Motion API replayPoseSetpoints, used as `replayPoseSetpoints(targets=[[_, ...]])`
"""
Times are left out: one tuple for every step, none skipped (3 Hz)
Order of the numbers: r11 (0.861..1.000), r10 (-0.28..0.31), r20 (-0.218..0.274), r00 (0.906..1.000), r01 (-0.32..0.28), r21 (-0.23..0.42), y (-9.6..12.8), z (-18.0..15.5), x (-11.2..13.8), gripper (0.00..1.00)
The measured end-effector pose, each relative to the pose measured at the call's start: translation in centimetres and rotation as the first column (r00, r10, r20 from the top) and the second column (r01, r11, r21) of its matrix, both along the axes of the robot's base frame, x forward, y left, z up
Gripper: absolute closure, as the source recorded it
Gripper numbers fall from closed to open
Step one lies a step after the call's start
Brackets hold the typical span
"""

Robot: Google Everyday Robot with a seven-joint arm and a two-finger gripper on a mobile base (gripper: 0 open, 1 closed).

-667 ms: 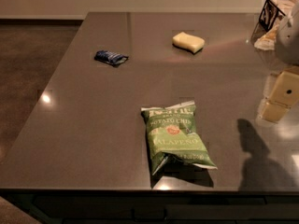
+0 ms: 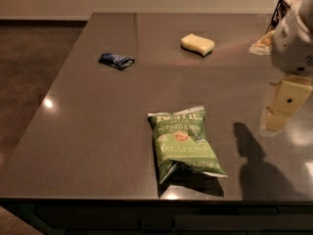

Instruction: Move green jalapeno chip bag near rxbar blueberry

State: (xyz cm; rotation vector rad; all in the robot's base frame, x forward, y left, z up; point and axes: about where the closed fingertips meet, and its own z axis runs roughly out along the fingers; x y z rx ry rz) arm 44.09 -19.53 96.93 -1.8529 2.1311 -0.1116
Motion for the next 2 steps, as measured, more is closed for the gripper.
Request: replayPoseSetpoints(targets=[[0.977,0.210,-0.044,0.9766,-0.212,-0.031,3.5,-2.3,0.4,0.00],[0.887,0.454,-0.108,0.8846,-0.460,-0.045,7.1,-4.9,0.1,0.00]])
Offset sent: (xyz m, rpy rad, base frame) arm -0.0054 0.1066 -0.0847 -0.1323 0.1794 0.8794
